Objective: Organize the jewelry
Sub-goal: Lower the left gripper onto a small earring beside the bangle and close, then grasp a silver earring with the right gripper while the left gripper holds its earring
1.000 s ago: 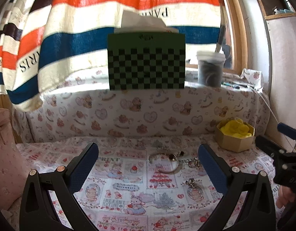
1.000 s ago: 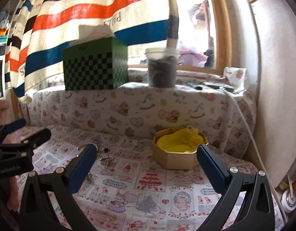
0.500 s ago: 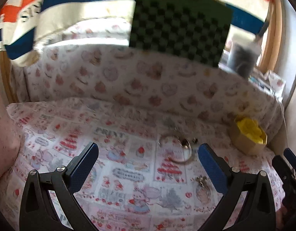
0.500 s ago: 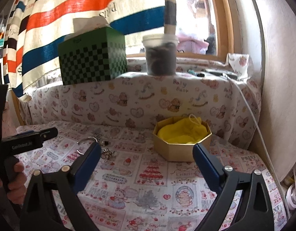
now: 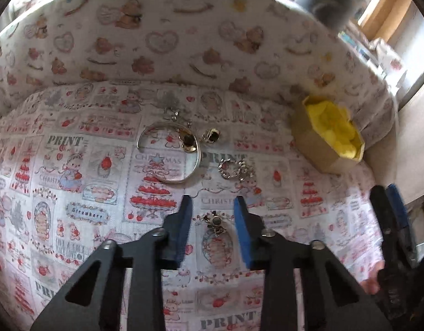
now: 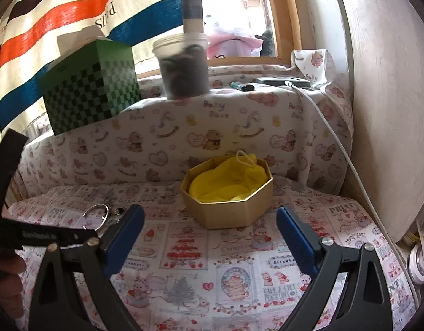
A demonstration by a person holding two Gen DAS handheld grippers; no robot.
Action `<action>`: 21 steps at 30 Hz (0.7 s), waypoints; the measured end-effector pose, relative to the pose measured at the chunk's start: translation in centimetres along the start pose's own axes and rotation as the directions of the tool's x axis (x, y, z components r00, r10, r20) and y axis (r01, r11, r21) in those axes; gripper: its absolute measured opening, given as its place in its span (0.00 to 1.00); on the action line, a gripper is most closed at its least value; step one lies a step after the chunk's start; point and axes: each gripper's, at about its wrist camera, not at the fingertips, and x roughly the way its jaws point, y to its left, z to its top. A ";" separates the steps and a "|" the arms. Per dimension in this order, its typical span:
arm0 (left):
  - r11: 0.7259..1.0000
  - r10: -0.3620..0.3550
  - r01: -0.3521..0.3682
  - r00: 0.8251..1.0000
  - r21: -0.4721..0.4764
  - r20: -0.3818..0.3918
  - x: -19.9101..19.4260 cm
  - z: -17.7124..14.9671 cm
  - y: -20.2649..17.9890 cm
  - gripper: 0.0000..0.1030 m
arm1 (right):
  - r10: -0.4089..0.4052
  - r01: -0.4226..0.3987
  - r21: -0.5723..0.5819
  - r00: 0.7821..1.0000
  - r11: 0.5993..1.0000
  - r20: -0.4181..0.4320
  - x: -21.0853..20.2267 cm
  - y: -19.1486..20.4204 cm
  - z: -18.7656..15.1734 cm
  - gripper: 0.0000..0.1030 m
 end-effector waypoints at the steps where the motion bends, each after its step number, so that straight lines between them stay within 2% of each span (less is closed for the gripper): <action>1: 1.000 0.004 -0.004 1.000 0.006 -0.006 0.2 -0.1 -0.2 0.20 | 0.001 -0.001 -0.001 1.000 1.000 -0.002 0.0 0.1 0.0 0.93; 3: 1.000 -0.018 0.019 1.000 0.009 -0.020 0.6 -0.2 -0.2 0.14 | 0.001 -0.001 -0.010 1.000 1.000 -0.004 0.1 0.2 0.0 0.93; 10: 0.998 0.001 -0.001 1.000 0.058 -0.004 0.8 -1.0 -0.4 0.13 | -0.005 0.005 -0.040 1.000 0.999 -0.002 0.1 0.6 -0.2 0.94; 12: 0.998 0.003 -0.004 1.000 0.067 0.021 0.3 -1.4 -0.1 0.07 | 0.004 -0.005 -0.048 1.000 0.999 -0.014 0.2 0.8 -0.2 0.94; 15: 0.999 0.010 -0.014 0.995 0.048 0.100 -1.5 -1.4 1.0 0.07 | 0.032 -0.035 -0.066 0.998 0.997 -0.052 0.6 1.0 -0.3 0.94; 18: 1.000 -0.014 0.014 0.986 0.002 0.166 -2.5 -0.3 2.8 0.07 | 0.092 -0.097 -0.044 0.990 0.994 -0.109 1.0 1.0 -0.2 0.94; 21: 0.999 0.022 -0.013 0.975 -0.038 0.223 -3.3 0.2 4.4 0.07 | 0.173 -0.180 -0.019 0.967 0.984 -0.188 1.5 1.3 0.5 0.82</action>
